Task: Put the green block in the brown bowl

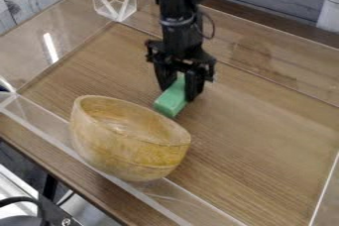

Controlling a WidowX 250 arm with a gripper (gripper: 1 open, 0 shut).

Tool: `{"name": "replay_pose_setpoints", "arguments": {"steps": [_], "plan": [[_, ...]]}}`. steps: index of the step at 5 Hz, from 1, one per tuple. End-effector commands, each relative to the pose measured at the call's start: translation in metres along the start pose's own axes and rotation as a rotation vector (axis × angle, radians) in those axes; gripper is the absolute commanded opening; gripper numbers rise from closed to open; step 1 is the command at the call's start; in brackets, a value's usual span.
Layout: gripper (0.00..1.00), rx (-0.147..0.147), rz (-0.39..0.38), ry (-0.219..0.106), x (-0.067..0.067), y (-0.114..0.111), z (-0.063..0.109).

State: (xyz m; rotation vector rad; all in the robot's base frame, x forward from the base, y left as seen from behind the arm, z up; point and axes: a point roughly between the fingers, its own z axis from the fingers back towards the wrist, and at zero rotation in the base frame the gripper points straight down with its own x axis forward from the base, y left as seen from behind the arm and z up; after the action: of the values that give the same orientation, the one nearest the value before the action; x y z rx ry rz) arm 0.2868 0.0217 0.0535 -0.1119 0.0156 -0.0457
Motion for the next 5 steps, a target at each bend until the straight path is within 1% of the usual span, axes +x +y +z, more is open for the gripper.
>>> {"name": "replay_pose_setpoints", "arguments": {"steps": [1, 2, 3, 4, 5], "plan": [[0.00, -0.005, 0.017, -0.130, 0.021, 0.002, 0.047], [0.00, -0.007, 0.049, -0.187, 0.037, 0.013, 0.069], [0.00, -0.004, 0.039, -0.183, 0.016, 0.016, 0.070], [0.00, -0.006, 0.033, -0.190, 0.008, 0.017, 0.072], [0.00, -0.006, 0.028, -0.198, 0.009, 0.016, 0.071]]}}
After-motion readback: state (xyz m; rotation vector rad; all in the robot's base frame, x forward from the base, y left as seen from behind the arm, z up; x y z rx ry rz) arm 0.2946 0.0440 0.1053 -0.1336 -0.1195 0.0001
